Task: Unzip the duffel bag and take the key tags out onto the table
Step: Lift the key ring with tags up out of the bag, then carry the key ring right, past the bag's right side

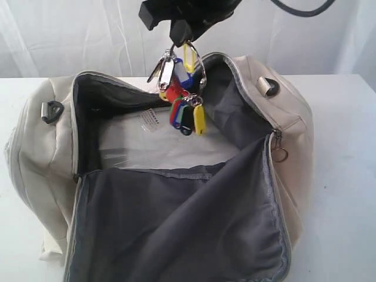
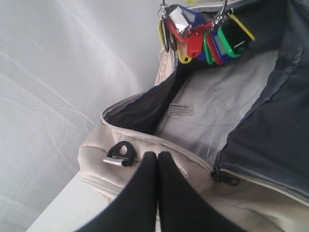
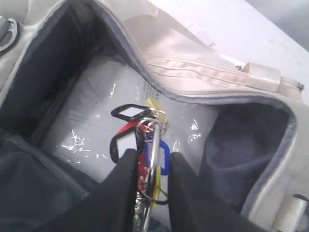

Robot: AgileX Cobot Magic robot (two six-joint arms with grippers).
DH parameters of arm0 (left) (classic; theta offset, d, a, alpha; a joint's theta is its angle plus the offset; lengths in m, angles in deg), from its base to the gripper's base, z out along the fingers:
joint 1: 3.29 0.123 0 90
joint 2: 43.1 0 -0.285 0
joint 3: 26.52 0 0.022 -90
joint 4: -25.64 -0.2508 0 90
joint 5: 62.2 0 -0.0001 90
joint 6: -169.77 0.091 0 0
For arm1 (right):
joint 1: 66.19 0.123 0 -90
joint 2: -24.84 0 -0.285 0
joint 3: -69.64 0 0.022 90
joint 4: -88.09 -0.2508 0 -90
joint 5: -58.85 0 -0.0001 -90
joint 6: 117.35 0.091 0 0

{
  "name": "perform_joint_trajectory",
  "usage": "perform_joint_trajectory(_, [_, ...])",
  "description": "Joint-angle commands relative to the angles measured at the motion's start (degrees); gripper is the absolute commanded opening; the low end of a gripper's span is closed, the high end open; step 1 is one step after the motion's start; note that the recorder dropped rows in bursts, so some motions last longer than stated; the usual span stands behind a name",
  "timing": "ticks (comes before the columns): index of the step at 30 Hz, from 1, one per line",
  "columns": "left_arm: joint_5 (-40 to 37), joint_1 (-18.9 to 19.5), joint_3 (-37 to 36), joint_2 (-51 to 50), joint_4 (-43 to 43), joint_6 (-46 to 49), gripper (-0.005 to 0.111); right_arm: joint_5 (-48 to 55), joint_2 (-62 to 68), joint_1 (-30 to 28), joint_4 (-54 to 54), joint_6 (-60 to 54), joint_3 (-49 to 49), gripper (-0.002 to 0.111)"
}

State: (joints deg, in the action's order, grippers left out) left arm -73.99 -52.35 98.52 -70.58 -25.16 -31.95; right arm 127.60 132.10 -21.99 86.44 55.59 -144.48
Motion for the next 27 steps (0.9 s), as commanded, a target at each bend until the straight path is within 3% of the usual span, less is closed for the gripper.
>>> perform_joint_trajectory(1, [0.49, -0.30, -0.30, 0.40, -0.87, -0.52, 0.000, 1.21, -3.48, -0.28, 2.92, -0.40, -0.04, 0.000])
perform_joint_trajectory(17, [0.49, -0.30, -0.30, 0.40, -0.87, -0.52, 0.000, 1.21, -12.14, -0.28, 3.16, 1.69, 0.31, 0.000])
perform_joint_trajectory(27, [0.49, -0.30, -0.30, 0.40, -0.87, -0.62, 0.000, 1.21, -20.25, -0.28, 3.93, 4.19, 11.41, 0.000])
